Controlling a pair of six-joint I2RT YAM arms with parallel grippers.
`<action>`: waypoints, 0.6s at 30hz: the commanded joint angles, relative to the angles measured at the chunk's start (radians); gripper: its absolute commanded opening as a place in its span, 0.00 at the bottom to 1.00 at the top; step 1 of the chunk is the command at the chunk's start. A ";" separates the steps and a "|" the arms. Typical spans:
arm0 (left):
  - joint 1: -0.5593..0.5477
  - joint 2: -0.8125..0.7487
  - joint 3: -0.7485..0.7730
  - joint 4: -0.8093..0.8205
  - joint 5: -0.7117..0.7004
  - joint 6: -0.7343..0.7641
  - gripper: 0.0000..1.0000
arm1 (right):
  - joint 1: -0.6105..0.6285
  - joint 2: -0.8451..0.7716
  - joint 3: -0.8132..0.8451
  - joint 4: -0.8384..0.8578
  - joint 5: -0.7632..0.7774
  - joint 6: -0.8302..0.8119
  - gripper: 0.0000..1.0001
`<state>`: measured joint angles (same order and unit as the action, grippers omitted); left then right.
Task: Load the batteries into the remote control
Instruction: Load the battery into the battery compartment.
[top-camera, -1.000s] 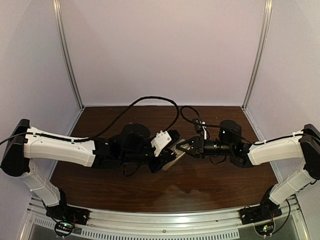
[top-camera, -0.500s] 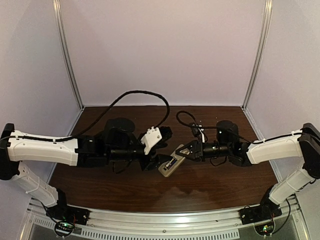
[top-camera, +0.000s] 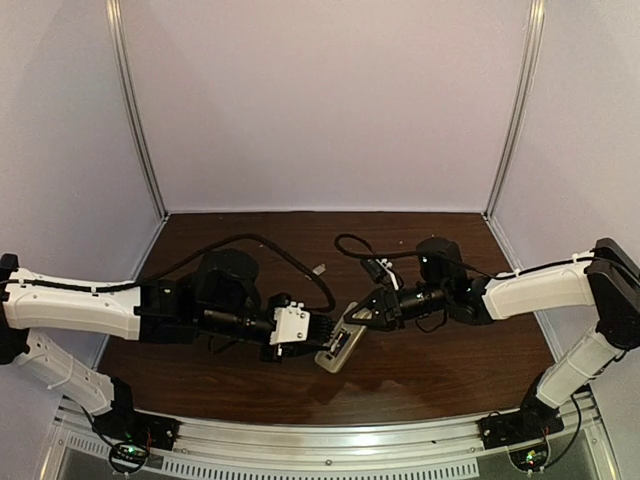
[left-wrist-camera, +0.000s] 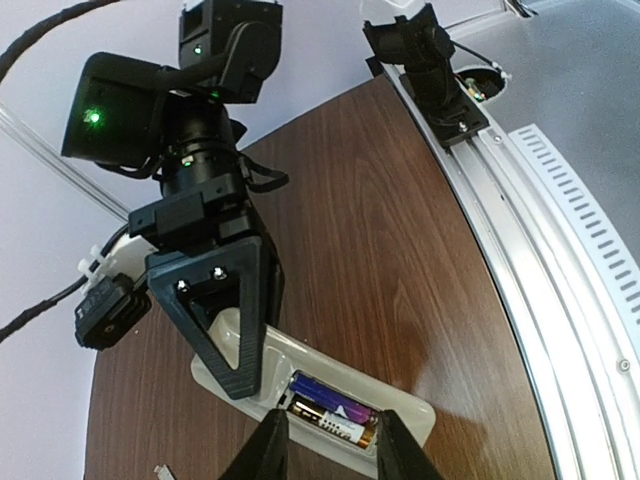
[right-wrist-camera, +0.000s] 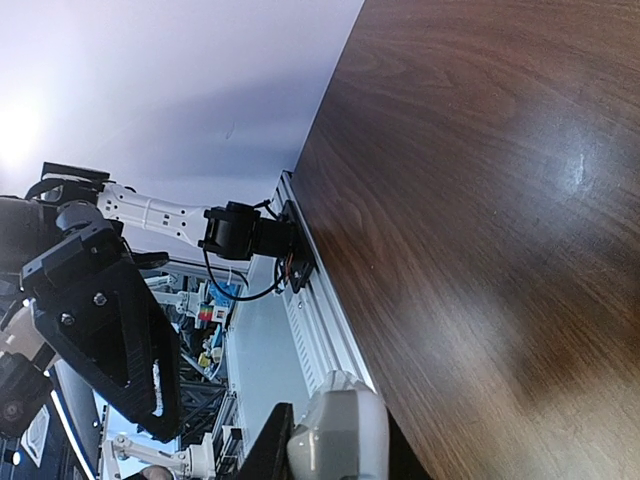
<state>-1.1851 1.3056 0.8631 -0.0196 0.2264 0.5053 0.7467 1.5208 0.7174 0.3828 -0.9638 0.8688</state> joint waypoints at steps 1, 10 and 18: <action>-0.009 0.043 0.045 -0.041 0.016 0.112 0.29 | 0.025 0.020 0.048 -0.060 -0.057 -0.040 0.00; -0.027 0.107 0.083 -0.069 -0.011 0.173 0.26 | 0.068 0.053 0.091 -0.133 -0.060 -0.084 0.00; -0.031 0.133 0.095 -0.082 -0.006 0.185 0.21 | 0.098 0.072 0.126 -0.175 -0.057 -0.112 0.00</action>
<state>-1.2110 1.4197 0.9283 -0.0864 0.2211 0.6685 0.8303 1.5864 0.8040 0.2298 -1.0100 0.7879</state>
